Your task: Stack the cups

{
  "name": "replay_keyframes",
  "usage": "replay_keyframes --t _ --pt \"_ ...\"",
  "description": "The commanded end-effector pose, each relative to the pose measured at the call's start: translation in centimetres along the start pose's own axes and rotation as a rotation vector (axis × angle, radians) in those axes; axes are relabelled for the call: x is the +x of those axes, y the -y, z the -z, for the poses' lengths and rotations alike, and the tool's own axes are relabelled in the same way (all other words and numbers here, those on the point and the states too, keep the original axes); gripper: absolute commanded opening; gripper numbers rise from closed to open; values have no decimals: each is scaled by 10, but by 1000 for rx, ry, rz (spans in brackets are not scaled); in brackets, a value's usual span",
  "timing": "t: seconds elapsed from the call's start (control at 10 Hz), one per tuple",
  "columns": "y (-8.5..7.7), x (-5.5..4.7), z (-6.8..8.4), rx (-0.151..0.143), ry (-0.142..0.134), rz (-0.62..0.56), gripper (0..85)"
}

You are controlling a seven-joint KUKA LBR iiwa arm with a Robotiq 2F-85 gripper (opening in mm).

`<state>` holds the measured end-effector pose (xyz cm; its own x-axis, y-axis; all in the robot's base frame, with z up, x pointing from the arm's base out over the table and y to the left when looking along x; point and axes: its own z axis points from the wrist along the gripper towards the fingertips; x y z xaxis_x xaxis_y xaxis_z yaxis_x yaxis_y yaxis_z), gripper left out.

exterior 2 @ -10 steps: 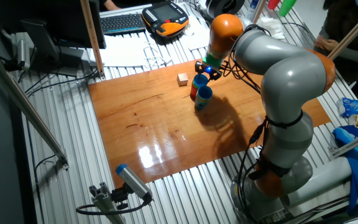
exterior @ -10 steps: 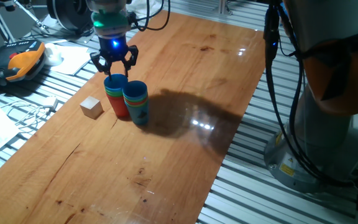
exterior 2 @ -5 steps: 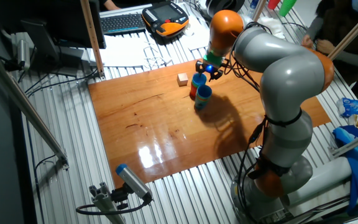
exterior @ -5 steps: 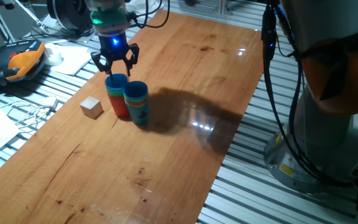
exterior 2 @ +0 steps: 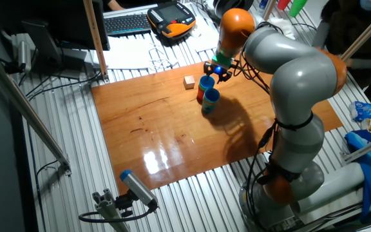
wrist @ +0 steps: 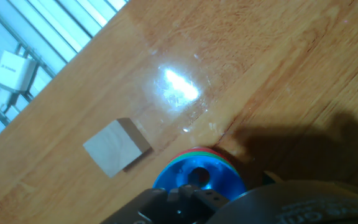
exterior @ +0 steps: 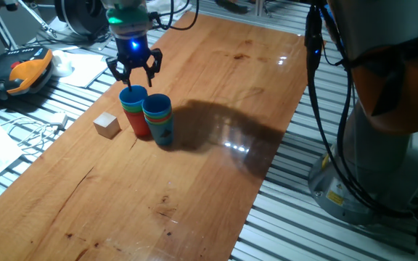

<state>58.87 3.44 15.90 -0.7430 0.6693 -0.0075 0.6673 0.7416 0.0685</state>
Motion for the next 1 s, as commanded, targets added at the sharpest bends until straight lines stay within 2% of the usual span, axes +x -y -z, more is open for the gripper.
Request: replay_keyframes --t 0.0,0.2,0.5,0.6,0.9 --pt "0 1 -2 3 6 1 510" --pt "1 2 -14 12 26 16 510" --pt "-1 -1 -24 6 33 28 510" --pt "-2 -2 -28 10 42 37 340" --pt "-3 -4 -35 13 69 49 340"
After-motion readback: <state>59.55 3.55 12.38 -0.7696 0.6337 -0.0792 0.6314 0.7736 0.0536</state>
